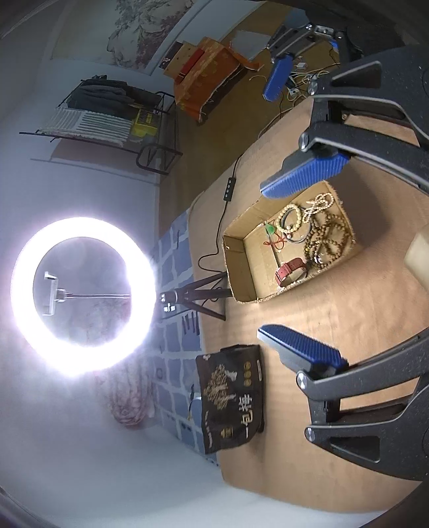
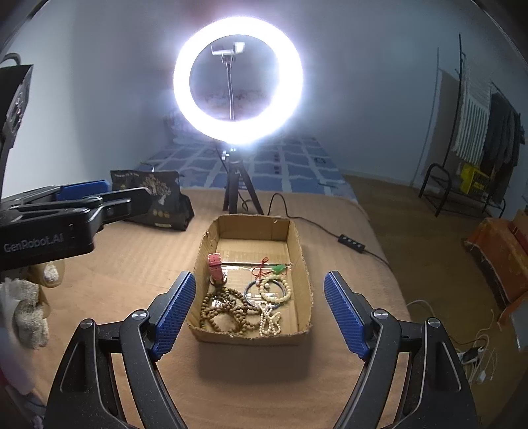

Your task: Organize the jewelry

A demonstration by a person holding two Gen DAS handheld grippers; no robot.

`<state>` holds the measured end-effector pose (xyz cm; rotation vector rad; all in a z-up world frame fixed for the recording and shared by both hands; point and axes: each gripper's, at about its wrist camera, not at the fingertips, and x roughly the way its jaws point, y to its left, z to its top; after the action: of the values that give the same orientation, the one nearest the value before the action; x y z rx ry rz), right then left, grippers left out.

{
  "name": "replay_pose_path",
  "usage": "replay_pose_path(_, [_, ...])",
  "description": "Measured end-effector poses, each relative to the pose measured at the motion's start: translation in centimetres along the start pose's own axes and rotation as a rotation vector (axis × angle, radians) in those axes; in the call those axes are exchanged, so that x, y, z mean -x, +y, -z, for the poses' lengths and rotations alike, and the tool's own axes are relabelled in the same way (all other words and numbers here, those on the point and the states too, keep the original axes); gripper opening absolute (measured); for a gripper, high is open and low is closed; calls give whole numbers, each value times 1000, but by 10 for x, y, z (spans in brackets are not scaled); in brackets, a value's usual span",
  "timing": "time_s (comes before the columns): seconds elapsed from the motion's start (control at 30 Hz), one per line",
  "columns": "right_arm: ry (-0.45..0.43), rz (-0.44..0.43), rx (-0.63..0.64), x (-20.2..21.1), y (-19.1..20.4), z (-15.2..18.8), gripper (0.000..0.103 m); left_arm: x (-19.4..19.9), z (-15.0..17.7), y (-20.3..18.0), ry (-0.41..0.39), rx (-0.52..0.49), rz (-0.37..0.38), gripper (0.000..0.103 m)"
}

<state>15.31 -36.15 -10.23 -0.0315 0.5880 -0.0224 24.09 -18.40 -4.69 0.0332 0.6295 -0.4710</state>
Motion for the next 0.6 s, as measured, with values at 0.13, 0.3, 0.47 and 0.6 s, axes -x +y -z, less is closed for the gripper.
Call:
replay_pose_path(0.13, [-19, 16, 2, 21, 4, 2, 81, 30, 6, 4, -29, 7, -6, 91])
replay_pose_path(0.3, [-45, 53, 1, 43, 5, 7, 82, 61, 18, 3, -36, -17, -19, 91])
replay_pose_path(0.47, [-81, 85, -8, 63, 3, 10, 83, 84, 33, 2, -35, -45, -38, 93])
replay_pose_path(0.6, [-113, 101, -10, 76, 3, 13, 85, 99, 44, 1, -20, -61, -55, 93])
